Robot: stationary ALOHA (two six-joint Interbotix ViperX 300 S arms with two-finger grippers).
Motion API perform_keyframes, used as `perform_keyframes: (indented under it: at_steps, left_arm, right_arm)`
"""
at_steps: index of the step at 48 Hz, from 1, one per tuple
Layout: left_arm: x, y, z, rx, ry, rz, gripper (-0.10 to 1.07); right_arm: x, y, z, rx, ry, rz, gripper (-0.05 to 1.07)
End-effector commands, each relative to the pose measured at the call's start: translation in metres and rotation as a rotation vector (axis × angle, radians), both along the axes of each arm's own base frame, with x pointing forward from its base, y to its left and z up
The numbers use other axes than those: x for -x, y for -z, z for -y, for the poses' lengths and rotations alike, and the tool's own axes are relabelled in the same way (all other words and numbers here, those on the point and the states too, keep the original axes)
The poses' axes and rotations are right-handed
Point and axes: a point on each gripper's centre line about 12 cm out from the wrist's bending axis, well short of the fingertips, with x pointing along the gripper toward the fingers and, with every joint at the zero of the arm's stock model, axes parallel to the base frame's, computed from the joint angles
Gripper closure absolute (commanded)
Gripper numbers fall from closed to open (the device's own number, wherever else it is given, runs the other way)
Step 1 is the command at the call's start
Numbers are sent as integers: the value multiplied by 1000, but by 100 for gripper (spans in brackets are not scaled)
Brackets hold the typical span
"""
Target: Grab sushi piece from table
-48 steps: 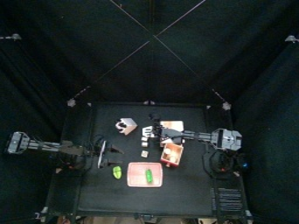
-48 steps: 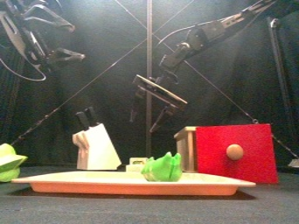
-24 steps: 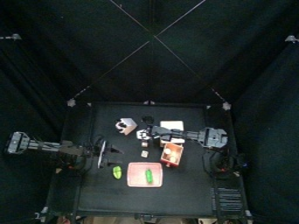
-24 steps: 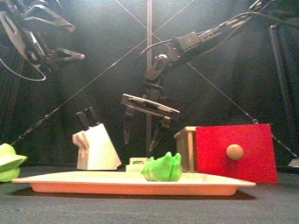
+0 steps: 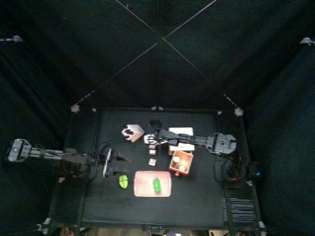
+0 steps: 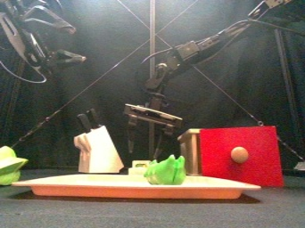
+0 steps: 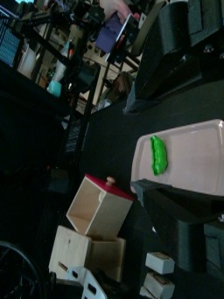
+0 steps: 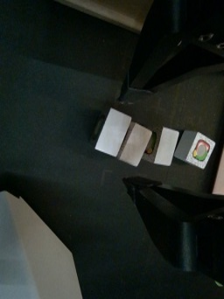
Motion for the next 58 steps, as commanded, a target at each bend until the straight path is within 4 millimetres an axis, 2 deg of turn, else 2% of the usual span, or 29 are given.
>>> perform_keyframes:
  at_steps: [1, 17, 49, 58]
  left_arm:
    - [-2, -5, -1, -1, -5, 15, 3]
    - [-2, -4, -1, -1, -5, 14, 3]
    - [-1, -3, -2, -1, -7, 11, 3]
    - [-1, -3, -2, -1, -8, 11, 3]
  right_arm:
    - [-1, -17, 8, 21, 9, 43, 5]
    - [-3, -6, 14, 16, 19, 27, 5]
    - [-8, 0, 14, -10, 28, 31, 6]
    - [-8, 0, 14, -9, 27, 29, 13]
